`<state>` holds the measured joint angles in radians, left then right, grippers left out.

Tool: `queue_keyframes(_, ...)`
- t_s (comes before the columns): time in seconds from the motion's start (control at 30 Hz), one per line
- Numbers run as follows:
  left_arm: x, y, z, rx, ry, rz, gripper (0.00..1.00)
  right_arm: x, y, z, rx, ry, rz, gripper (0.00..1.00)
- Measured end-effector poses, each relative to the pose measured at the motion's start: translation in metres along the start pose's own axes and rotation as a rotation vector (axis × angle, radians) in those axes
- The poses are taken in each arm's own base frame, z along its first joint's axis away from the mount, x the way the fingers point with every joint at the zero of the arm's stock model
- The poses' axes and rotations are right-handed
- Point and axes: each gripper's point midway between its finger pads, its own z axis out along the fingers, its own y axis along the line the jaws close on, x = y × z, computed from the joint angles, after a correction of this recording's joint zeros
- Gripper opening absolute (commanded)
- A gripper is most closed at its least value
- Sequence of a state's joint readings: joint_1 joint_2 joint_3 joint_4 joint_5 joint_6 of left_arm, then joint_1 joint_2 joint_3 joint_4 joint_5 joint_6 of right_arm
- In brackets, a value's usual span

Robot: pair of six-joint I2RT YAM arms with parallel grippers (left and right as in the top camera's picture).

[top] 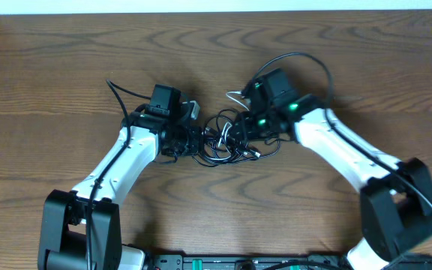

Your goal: Untangle cables

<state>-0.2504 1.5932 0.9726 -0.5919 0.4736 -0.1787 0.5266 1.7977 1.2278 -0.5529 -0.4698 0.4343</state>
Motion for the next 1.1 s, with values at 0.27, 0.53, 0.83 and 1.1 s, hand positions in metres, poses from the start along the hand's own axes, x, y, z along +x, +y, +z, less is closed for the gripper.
queue_keyframes(0.27, 0.007, 0.002, 0.000, -0.007, 0.028, -0.008, 0.15, 0.020, 0.022, 0.031, -0.013, 0.057, -0.040, 0.43)
queue_keyframes(0.53, 0.007, 0.002, 0.000, -0.008, 0.029, -0.009, 0.16, 0.018, 0.012, 0.037, 0.121, 0.005, -0.077, 0.33)
queue_keyframes(0.83, 0.008, 0.002, 0.000, -0.008, 0.032, -0.006, 0.16, 0.017, 0.007, 0.040, 0.249, -0.054, -0.130, 0.23)
queue_keyframes(1.1, 0.008, 0.002, 0.000, -0.008, 0.033, 0.006, 0.36, 0.011, -0.003, 0.038, 0.317, -0.094, -0.136, 0.29)
